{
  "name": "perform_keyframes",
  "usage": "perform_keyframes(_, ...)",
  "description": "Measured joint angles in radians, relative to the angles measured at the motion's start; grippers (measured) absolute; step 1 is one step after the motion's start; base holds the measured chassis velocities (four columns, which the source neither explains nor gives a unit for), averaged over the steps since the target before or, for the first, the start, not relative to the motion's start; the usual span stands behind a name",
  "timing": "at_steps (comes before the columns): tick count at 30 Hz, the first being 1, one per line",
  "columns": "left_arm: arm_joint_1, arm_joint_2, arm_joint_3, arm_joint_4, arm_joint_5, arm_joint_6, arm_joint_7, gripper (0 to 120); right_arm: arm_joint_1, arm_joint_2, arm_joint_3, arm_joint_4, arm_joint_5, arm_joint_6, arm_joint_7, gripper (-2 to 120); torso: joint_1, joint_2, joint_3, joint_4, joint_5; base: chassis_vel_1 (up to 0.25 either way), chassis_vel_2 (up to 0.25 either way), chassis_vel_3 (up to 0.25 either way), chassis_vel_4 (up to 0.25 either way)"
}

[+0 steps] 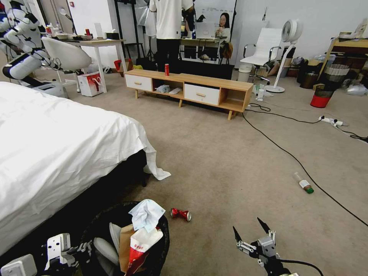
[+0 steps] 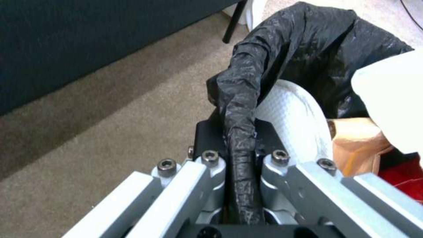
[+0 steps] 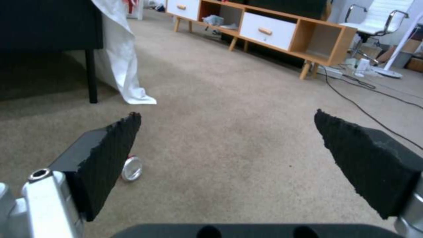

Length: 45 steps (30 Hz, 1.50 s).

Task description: Pick up the trash bin and place the garbage on the floor into it.

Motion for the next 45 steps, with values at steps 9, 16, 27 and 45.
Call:
perform_keyframes(9,0.001,-0.001,0.001,0.000,0.001,0.000,0.001,4,0.004,0.002,0.001,-0.008,0.003,0.003,-0.009,100,0.000,0.000,0.000,0.0000,0.0000,0.000,0.000,0.000,0.000)
perform_keyframes(16,0.003,-0.002,0.002,0.000,0.003,0.000,0.002,4,0.008,0.000,0.003,-0.009,0.008,0.004,-0.016,100,0.000,0.000,0.000,0.0000,0.0000,0.000,0.000,0.000,0.000)
perform_keyframes(27,0.003,0.000,0.003,0.000,0.004,-0.001,0.002,4,0.011,-0.006,0.008,-0.010,0.019,0.007,-0.033,100,0.000,0.000,0.000,-0.0001,0.0000,0.000,0.000,0.000,0.000)
perform_keyframes(45,0.003,0.002,0.004,0.000,0.004,-0.001,0.001,4,0.012,-0.008,0.014,-0.009,0.025,0.011,-0.050,100,0.000,0.000,0.000,-0.0001,-0.0001,-0.003,0.003,0.006,-0.002)
